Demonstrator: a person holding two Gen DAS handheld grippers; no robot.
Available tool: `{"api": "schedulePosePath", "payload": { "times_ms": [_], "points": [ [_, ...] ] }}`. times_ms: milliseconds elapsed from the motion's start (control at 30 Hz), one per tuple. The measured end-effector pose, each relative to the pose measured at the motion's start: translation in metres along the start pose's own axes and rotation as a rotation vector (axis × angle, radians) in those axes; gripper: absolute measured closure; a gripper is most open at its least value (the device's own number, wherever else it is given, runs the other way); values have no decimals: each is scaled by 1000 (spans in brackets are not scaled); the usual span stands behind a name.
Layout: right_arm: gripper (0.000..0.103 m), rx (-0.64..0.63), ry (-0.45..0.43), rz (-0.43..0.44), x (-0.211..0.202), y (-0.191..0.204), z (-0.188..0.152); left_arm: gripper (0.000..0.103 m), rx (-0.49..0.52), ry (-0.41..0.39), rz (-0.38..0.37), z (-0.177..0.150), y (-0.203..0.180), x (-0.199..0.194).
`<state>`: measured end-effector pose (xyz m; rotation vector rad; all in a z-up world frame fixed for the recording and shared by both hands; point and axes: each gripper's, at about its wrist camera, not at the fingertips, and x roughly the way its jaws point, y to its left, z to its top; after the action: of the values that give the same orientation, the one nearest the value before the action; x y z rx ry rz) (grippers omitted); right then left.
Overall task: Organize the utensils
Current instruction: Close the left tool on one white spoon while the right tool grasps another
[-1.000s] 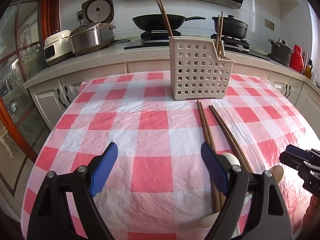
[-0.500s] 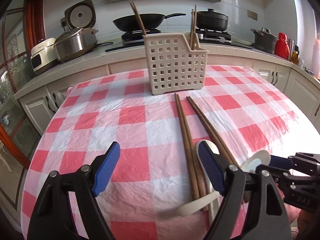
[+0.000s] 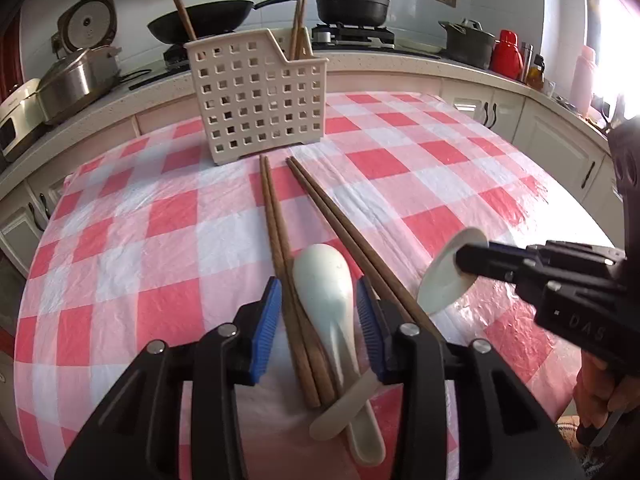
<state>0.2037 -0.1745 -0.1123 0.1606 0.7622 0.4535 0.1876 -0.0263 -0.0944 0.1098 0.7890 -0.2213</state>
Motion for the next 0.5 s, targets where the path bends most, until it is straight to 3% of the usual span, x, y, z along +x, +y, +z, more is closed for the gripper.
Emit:
{"api": "schedulePosePath", "payload": {
  "times_ms": [200, 500],
  "points": [
    [93, -2, -17, -6, -4, -3, 3, 77, 42, 34, -9, 4, -9, 16],
    [93, 6, -19, -2, -5, -7, 1, 70, 5, 79, -52, 17, -5, 33]
  ]
}}
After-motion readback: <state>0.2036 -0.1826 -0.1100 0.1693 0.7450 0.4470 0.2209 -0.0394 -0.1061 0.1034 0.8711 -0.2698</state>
